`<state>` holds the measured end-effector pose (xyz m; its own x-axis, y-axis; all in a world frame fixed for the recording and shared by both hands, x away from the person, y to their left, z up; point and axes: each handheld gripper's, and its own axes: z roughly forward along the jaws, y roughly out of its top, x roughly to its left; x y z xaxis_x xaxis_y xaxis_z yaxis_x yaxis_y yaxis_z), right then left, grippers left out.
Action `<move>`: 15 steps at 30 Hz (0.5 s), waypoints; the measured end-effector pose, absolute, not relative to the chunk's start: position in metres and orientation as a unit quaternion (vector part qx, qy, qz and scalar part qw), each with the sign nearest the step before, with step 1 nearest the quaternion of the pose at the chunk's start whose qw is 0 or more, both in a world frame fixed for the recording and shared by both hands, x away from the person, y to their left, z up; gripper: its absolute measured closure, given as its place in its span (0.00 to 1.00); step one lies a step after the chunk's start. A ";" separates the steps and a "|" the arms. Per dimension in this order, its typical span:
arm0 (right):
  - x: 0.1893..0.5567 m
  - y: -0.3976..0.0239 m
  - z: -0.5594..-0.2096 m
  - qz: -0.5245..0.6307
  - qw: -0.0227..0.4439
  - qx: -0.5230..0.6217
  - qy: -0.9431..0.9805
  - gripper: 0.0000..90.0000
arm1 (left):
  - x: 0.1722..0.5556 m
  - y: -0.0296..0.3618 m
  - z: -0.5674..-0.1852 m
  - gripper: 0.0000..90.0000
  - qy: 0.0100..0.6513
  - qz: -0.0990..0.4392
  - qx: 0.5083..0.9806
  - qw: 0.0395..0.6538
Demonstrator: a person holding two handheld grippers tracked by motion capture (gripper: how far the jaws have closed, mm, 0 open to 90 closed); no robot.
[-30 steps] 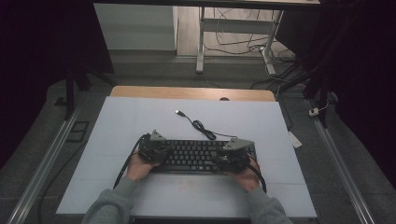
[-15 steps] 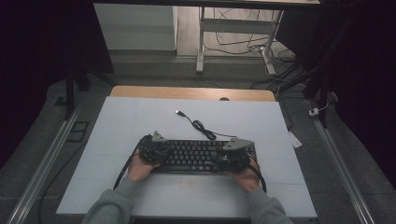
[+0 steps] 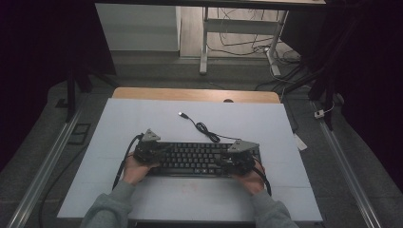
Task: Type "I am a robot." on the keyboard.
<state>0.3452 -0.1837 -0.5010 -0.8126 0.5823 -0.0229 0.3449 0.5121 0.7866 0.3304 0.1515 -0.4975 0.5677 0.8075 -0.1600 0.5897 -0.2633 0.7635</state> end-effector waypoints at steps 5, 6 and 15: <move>0.346 -0.186 -0.500 0.414 0.144 0.272 0.856 0.60 | 0.322 0.157 -0.494 0.56 0.446 0.138 0.789 0.399; 0.346 -0.186 -0.499 0.414 0.145 0.273 0.856 0.60 | 0.320 0.159 -0.493 0.54 0.447 0.139 0.789 0.398; 0.347 -0.189 -0.499 0.414 0.145 0.278 0.855 0.59 | 0.304 0.174 -0.489 0.44 0.453 0.142 0.784 0.400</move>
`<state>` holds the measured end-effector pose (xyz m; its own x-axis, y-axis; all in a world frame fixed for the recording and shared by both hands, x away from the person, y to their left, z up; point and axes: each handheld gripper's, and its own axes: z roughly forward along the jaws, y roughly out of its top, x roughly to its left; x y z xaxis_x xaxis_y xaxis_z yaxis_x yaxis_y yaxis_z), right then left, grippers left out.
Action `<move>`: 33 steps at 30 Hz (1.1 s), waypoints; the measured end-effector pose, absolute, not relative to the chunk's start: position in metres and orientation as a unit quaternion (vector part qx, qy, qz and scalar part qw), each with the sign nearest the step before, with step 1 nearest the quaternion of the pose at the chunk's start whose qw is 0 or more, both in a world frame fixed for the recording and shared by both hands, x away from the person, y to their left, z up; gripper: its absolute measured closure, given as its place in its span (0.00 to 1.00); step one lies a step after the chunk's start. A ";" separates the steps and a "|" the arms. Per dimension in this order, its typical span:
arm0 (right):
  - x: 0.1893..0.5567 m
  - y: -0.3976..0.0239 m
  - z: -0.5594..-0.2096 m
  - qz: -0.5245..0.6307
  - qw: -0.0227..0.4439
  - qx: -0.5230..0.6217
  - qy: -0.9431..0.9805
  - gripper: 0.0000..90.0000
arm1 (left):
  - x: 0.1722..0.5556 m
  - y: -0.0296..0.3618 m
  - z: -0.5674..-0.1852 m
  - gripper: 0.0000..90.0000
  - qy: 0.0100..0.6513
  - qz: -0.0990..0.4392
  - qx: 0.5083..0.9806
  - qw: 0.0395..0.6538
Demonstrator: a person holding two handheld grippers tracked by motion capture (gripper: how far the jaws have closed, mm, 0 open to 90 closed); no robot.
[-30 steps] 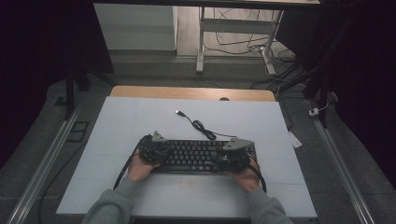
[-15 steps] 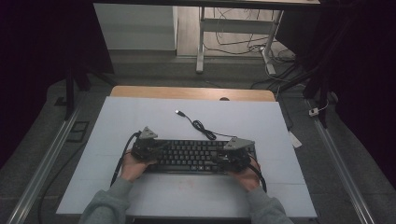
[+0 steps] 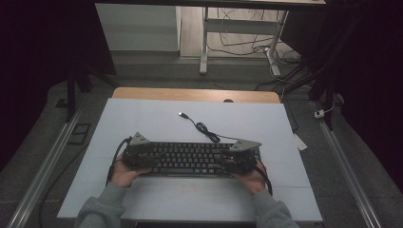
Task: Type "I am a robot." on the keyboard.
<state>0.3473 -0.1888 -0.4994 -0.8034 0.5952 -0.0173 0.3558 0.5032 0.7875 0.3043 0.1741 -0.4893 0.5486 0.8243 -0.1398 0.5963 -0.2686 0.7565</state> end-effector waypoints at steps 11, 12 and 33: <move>0.349 -0.192 -0.498 0.416 0.147 0.281 0.852 0.59 | 0.279 0.195 -0.495 0.39 0.459 0.155 0.782 0.392; 0.349 -0.192 -0.498 0.417 0.146 0.281 0.852 0.59 | 0.278 0.196 -0.495 0.39 0.459 0.156 0.783 0.391; 0.349 -0.181 -0.488 0.441 0.131 0.266 0.847 0.71 | 0.275 0.196 -0.499 0.35 0.449 0.151 0.792 0.385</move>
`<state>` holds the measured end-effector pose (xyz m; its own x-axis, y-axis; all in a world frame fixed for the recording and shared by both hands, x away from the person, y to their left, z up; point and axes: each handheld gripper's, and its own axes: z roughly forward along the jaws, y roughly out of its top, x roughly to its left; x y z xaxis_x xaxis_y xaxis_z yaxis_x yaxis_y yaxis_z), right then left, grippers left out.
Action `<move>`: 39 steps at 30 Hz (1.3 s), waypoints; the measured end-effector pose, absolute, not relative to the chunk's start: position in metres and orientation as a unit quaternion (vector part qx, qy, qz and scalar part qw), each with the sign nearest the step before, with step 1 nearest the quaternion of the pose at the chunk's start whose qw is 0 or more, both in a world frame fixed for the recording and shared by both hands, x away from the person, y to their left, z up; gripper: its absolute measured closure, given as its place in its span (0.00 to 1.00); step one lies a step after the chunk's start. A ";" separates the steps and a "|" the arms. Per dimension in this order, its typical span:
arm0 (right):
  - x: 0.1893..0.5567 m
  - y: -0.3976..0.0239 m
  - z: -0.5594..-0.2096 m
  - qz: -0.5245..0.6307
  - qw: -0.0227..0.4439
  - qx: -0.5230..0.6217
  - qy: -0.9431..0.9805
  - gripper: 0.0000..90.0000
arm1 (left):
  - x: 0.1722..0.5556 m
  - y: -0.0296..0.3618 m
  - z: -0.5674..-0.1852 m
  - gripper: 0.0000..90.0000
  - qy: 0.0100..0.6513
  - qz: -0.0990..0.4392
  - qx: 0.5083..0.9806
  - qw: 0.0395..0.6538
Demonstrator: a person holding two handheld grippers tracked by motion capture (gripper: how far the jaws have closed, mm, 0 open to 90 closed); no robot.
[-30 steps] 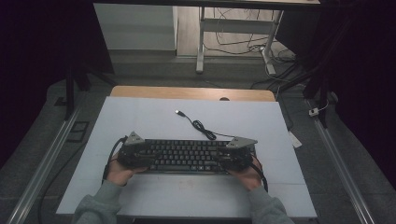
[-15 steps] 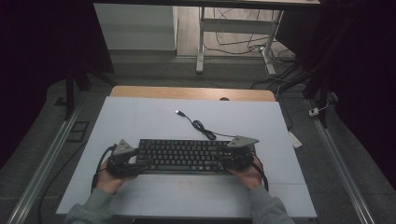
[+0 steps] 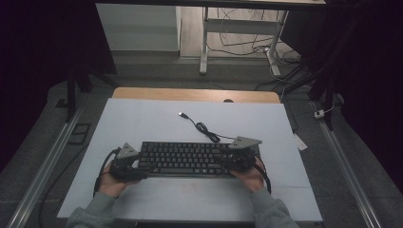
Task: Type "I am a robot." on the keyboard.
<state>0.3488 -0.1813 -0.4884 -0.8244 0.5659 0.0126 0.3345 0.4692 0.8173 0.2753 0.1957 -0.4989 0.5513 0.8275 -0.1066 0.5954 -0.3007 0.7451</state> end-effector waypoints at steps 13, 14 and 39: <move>0.351 -0.145 -0.496 0.421 0.083 0.246 0.869 0.99 | 0.276 0.195 -0.501 0.35 0.449 0.148 0.795 0.380; 0.351 -0.143 -0.496 0.417 0.081 0.244 0.872 0.99 | 0.276 0.195 -0.501 0.35 0.449 0.148 0.795 0.379; 0.347 -0.115 -0.514 0.373 0.087 0.228 0.895 1.00 | 0.276 0.195 -0.501 0.35 0.449 0.148 0.797 0.376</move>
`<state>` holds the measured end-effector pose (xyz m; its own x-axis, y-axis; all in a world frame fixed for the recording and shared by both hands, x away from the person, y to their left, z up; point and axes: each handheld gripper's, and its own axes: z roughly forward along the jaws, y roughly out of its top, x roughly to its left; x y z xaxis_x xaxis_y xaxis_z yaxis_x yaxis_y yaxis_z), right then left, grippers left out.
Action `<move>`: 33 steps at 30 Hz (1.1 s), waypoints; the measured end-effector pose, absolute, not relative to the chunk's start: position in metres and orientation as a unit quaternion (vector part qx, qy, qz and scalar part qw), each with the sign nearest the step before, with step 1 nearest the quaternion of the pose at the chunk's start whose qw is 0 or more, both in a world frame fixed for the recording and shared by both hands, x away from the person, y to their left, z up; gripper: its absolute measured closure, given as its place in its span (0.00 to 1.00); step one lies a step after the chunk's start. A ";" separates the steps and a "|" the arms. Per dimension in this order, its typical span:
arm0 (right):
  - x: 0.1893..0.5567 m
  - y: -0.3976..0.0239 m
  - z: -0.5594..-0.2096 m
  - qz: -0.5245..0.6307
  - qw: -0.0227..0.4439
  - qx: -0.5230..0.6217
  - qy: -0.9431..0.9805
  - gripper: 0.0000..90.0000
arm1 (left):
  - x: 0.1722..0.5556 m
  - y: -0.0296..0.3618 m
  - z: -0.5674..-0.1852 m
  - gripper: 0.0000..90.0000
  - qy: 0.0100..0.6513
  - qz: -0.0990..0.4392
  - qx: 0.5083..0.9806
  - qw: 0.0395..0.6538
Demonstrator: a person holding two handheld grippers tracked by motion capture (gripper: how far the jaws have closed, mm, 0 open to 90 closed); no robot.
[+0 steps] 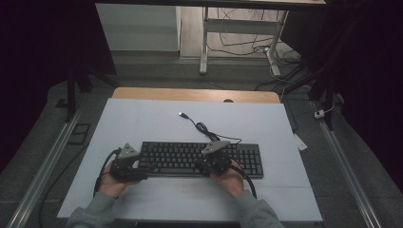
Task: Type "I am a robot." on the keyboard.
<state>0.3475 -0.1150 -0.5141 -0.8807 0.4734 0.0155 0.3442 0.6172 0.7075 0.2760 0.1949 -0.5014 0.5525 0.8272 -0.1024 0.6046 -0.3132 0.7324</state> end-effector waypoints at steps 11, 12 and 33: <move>0.350 -0.138 -0.498 0.426 0.104 0.242 0.865 0.89 | 0.276 0.202 -0.503 0.35 0.458 0.144 0.791 0.380; 0.351 -0.141 -0.497 0.430 0.108 0.245 0.862 0.84 | 0.276 0.203 -0.503 0.35 0.461 0.144 0.789 0.380; 0.349 -0.200 -0.493 0.435 0.149 0.286 0.840 0.56 | 0.277 0.202 -0.505 0.34 0.463 0.137 0.790 0.378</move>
<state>0.3489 -0.1998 -0.4935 -0.7921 0.6104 -0.0009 0.3513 0.4571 0.8171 0.2770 0.2020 -0.5051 0.5341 0.8348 -0.1340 0.6283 -0.2858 0.7235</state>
